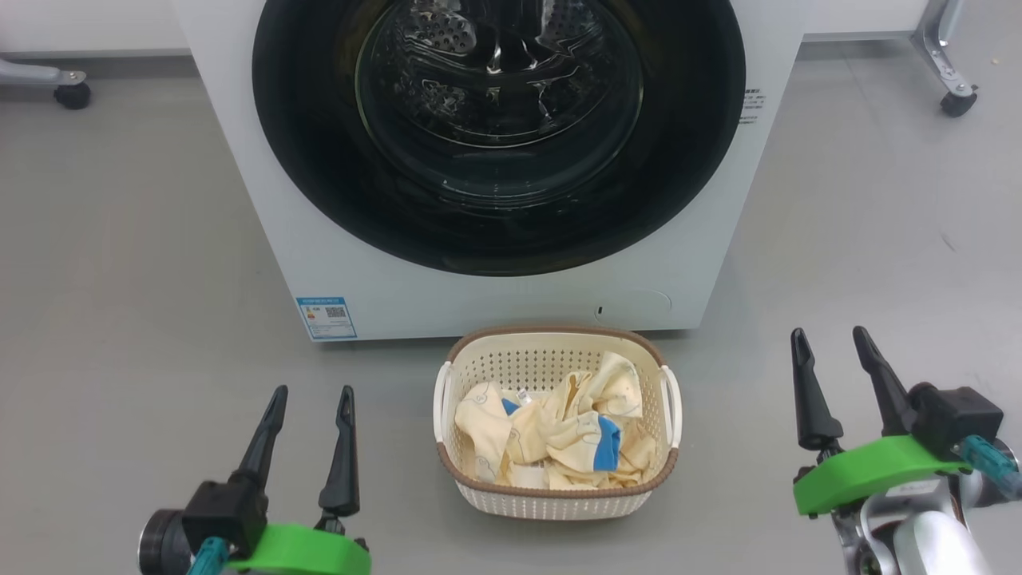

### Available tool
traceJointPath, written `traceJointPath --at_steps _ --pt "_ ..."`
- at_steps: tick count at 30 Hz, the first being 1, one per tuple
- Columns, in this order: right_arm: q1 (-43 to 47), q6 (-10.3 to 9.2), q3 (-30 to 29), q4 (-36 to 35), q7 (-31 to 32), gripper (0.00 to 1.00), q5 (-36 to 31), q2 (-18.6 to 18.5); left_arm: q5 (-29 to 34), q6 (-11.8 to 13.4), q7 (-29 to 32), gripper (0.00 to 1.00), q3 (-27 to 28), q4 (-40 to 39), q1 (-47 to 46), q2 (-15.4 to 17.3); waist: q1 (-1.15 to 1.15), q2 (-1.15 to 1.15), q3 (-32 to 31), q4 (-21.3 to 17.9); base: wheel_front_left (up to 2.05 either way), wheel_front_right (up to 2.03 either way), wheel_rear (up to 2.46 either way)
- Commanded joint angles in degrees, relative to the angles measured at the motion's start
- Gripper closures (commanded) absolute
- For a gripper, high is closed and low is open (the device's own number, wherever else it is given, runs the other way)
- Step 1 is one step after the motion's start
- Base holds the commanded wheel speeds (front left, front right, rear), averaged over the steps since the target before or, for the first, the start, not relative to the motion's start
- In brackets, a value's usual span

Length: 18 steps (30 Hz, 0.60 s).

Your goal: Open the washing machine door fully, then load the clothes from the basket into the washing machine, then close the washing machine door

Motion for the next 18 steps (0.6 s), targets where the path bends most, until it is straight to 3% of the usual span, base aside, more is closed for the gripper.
traceJointPath --at_steps 1,8,18 --pt "-2.96 -0.14 1.46 -1.64 -0.02 0.00 -1.63 -1.18 2.18 -0.20 -1.18 0.00 1.02 -1.15 -1.31 0.67 0.00 0.00 -0.04 0.02 0.00 0.00 0.00" --pt "-2.84 -0.15 3.07 -1.21 0.27 0.00 -3.75 -1.23 4.92 -1.01 -2.19 0.00 -0.19 3.69 -1.48 0.66 0.00 0.00 -0.22 0.02 0.00 0.00 0.00" --pt "-2.77 -0.15 3.68 -0.29 1.55 0.00 -2.14 -1.24 2.73 -1.57 -2.30 0.00 -0.83 6.24 -2.66 0.51 0.00 0.00 -0.16 0.14 0.00 0.00 0.00"
